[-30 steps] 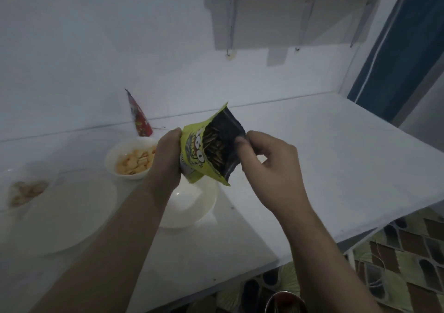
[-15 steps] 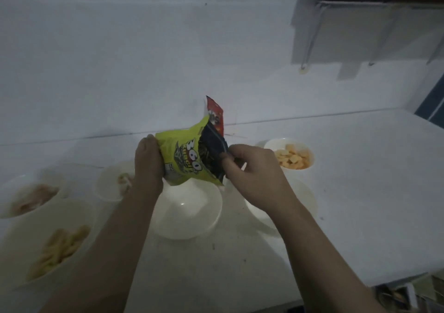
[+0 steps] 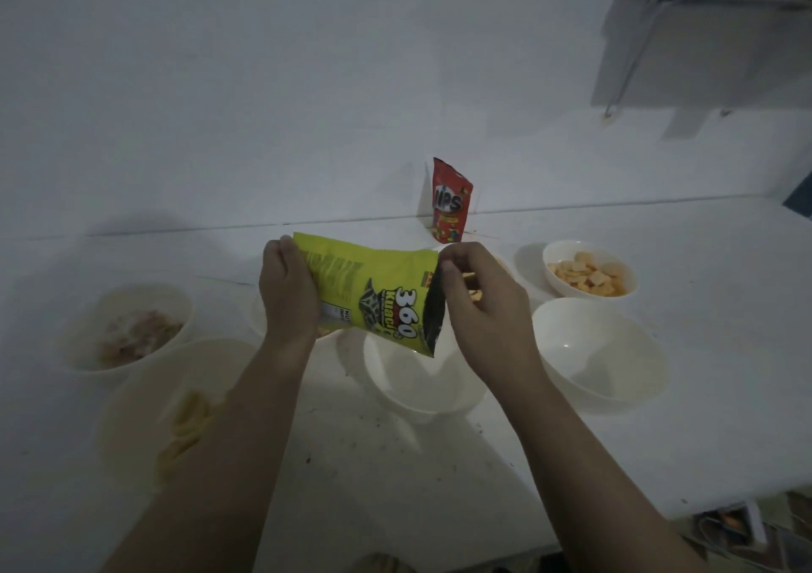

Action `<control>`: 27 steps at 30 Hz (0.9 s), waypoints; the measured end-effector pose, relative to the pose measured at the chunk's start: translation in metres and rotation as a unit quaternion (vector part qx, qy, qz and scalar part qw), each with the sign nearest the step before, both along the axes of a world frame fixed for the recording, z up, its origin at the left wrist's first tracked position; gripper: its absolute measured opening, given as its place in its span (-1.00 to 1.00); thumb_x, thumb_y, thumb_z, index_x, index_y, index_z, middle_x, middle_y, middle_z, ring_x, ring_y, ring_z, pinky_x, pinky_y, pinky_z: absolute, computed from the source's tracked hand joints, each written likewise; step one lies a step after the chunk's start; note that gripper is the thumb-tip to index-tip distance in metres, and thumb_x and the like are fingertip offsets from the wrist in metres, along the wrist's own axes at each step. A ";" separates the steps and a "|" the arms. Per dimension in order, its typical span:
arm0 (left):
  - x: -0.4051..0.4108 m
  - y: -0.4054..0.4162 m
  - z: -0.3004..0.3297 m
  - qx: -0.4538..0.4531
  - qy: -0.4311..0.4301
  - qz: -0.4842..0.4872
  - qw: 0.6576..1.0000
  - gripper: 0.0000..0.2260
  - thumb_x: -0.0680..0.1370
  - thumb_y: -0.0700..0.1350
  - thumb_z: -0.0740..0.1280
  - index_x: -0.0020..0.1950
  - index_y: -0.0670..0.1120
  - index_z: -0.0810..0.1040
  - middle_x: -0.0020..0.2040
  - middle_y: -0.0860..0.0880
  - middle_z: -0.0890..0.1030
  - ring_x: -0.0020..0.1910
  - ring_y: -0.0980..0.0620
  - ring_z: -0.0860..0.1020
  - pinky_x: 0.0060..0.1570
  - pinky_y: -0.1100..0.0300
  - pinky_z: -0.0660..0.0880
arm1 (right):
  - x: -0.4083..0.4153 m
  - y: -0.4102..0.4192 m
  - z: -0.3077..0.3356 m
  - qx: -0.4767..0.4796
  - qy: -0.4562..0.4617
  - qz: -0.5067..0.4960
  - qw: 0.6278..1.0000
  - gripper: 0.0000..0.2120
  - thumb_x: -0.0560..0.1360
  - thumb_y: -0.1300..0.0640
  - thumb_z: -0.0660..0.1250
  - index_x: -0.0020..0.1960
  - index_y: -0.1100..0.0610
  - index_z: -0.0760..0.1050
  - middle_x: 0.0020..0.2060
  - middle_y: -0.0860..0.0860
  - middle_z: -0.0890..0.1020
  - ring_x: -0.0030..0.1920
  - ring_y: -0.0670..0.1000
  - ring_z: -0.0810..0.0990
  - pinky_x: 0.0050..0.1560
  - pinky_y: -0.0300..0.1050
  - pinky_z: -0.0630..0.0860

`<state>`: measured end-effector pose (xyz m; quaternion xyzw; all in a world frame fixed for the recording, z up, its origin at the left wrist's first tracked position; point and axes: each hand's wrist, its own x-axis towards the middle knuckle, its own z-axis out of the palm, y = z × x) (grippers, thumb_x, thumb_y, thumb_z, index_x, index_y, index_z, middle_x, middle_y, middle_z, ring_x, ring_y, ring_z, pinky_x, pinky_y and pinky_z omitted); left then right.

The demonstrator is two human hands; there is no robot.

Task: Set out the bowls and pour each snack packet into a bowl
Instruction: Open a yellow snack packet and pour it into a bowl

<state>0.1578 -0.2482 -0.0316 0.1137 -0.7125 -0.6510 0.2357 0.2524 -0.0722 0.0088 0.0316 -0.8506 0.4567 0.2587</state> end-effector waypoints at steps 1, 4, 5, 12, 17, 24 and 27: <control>0.001 0.000 -0.002 -0.005 -0.001 0.002 1.000 -0.72 0.68 -0.02 0.03 -0.19 -0.06 0.30 -0.27 0.04 0.36 -0.30 0.14 0.33 -0.23 0.16 0.29 | 0.002 -0.005 0.001 -0.019 0.008 -0.001 1.000 -0.87 0.64 0.09 0.18 -0.03 -0.01 0.48 -0.16 -0.18 0.60 -0.09 -0.23 0.55 -0.24 -0.41 0.42; 0.002 0.000 -0.005 -0.012 -0.002 0.006 1.000 -0.70 0.69 -0.01 0.02 -0.23 -0.02 0.24 -0.28 0.03 0.34 -0.33 0.14 0.32 -0.29 0.20 0.26 | 0.005 -0.016 -0.001 -0.036 0.020 -0.004 0.999 -0.86 0.64 0.06 0.18 -0.04 -0.01 0.48 -0.16 -0.17 0.59 -0.11 -0.21 0.55 -0.26 -0.43 0.43; 0.003 -0.001 -0.004 -0.014 0.002 0.006 1.000 -0.70 0.69 -0.02 0.02 -0.24 -0.02 0.23 -0.29 0.03 0.33 -0.35 0.14 0.31 -0.30 0.20 0.25 | 0.005 -0.018 -0.002 -0.032 0.023 -0.011 0.999 -0.87 0.63 0.06 0.19 -0.05 -0.02 0.48 -0.16 -0.17 0.59 -0.12 -0.20 0.56 -0.27 -0.43 0.42; 0.006 -0.002 0.003 -0.073 0.034 0.005 0.997 -0.72 0.69 -0.05 0.03 -0.21 -0.07 0.23 -0.34 0.03 0.29 -0.45 0.29 0.35 -0.40 0.35 0.25 | 0.005 -0.012 -0.015 -0.028 0.010 -0.050 0.998 -0.88 0.61 0.12 0.25 -0.11 0.00 0.46 -0.22 -0.17 0.59 -0.15 -0.19 0.56 -0.29 -0.43 0.43; 0.009 -0.004 0.010 -0.096 0.054 -0.003 0.994 -0.75 0.69 -0.06 0.04 -0.12 -0.16 0.29 -0.35 0.04 0.32 -0.44 0.33 0.37 -0.41 0.38 0.27 | 0.002 -0.006 -0.024 -0.049 -0.021 -0.037 0.998 -0.90 0.60 0.12 0.27 -0.09 0.04 0.49 -0.20 -0.15 0.62 -0.13 -0.18 0.56 -0.24 -0.39 0.45; 0.014 -0.012 0.005 -0.145 0.055 0.005 0.988 -0.76 0.69 -0.04 0.04 -0.11 -0.14 0.27 -0.35 0.05 0.33 -0.41 0.31 0.38 -0.39 0.36 0.26 | -0.001 -0.004 -0.037 -0.032 -0.069 -0.027 0.997 -0.86 0.60 0.11 0.28 -0.13 -0.01 0.48 -0.20 -0.24 0.60 -0.16 -0.22 0.54 -0.24 -0.49 0.37; 0.016 -0.014 0.004 -0.157 0.056 0.005 0.986 -0.76 0.69 -0.04 0.04 -0.12 -0.13 0.26 -0.37 0.05 0.32 -0.43 0.30 0.37 -0.40 0.36 0.25 | -0.001 -0.004 -0.040 -0.023 -0.070 -0.023 0.997 -0.88 0.59 0.12 0.29 -0.13 0.03 0.51 -0.19 -0.23 0.60 -0.15 -0.15 0.55 -0.22 -0.46 0.39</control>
